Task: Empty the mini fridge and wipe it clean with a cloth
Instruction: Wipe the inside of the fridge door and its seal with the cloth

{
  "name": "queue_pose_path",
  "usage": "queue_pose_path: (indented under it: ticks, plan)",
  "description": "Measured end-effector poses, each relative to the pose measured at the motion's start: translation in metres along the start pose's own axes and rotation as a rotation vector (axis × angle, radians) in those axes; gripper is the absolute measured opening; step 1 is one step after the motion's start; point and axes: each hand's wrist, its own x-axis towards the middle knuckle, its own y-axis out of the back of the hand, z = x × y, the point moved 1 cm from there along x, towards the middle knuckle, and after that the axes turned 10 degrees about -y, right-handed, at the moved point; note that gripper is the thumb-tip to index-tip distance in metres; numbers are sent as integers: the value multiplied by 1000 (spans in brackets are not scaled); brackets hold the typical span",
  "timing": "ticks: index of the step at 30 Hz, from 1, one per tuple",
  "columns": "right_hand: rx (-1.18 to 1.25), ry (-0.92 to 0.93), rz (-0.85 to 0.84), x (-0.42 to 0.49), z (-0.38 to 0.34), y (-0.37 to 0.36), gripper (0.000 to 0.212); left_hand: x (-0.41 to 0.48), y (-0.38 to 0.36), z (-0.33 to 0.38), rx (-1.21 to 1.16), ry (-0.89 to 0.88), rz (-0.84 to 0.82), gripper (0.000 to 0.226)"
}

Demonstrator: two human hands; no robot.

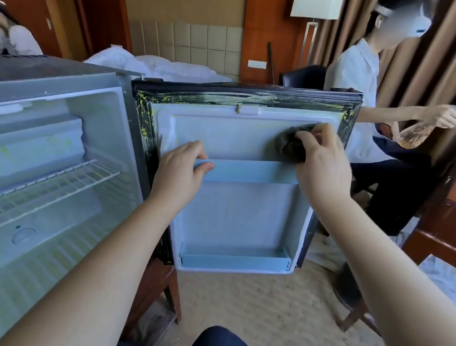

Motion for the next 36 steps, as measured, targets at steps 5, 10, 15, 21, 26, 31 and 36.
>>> queue_pose_path:
  ticks: [5, 10, 15, 21, 26, 31, 36]
  plan:
    - [129, 2, 62, -10, 0, -9, 34, 0, 0, -1, 0, -15, 10, 20]
    - [377, -165, 115, 4, -12, -8, 35, -1, 2, -1, -9, -21, 12, 20]
    - [558, -37, 31, 2, -90, -31, 33, 1, 2, -3, -18, -30, -4, 20]
    - [500, 106, -132, 0, -118, -37, 31, 0, 2, -3, -9, -13, -14, 15]
    - [225, 79, 64, 15, -52, -17, 32, -1, 3, -2, -8, 2, -10, 20]
    - [105, -58, 111, 17, 6, 1, 28, -1, 2, 0, -14, 26, -6, 20]
    - [212, -38, 108, 14, -21, -13, 30, -1, 3, 1, 2, 5, -21, 15]
